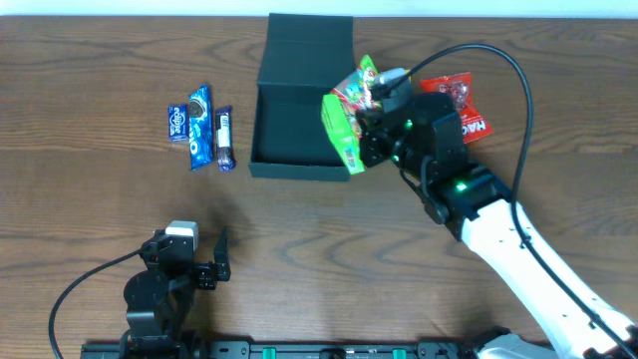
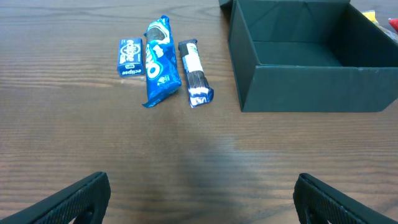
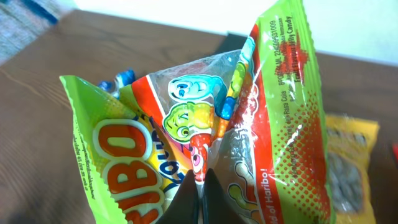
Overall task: Pack container
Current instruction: 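Carry the Haribo bag into the black box and release it, then move the left gripper to the Oreo pack and grasp it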
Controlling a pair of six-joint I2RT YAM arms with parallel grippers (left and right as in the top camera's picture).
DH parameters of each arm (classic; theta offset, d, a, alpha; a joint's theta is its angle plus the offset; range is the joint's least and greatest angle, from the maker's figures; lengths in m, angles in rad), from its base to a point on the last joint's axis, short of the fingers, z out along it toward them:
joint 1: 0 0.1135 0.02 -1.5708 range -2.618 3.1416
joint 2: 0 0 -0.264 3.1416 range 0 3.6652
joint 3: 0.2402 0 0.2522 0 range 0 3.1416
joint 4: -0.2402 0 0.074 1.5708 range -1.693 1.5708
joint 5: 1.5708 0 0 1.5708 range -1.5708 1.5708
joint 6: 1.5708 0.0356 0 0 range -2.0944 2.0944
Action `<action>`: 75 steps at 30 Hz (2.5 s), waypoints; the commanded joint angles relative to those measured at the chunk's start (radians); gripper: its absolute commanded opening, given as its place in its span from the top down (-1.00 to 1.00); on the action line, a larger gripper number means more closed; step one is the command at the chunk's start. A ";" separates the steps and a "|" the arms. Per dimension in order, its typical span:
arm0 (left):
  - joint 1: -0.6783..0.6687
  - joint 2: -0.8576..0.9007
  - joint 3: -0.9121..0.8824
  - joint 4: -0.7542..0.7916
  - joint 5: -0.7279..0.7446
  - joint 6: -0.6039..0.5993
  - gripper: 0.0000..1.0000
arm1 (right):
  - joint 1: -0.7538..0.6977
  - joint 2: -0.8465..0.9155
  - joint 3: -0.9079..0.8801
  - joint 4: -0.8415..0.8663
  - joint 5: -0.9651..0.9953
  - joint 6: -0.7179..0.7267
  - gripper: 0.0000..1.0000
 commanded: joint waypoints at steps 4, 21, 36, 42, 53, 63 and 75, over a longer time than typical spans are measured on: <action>-0.003 -0.006 -0.018 0.001 -0.008 -0.003 -0.90 | 0.014 0.056 0.023 0.151 0.027 -0.024 0.97; -0.003 -0.006 -0.018 0.001 -0.008 -0.003 -0.90 | 0.048 0.410 0.151 0.187 -0.199 -0.686 0.98; -0.003 -0.006 -0.018 0.001 -0.008 -0.003 -0.91 | 0.001 0.494 0.236 0.062 -0.119 -0.770 -0.72; -0.003 -0.006 -0.018 0.001 -0.008 -0.003 -0.90 | 0.002 0.470 0.263 0.069 -0.078 -0.615 -0.99; -0.003 -0.006 -0.018 0.001 -0.008 -0.003 -0.90 | 0.001 0.212 0.276 -0.137 -0.082 -0.307 -0.99; -0.003 -0.006 -0.018 0.051 0.005 -0.048 -0.90 | 0.000 0.163 0.276 -0.438 -0.287 -0.235 -0.98; -0.003 0.176 0.068 0.338 -0.072 -0.149 -0.91 | -0.141 0.164 0.276 -0.293 -0.174 -0.235 -0.99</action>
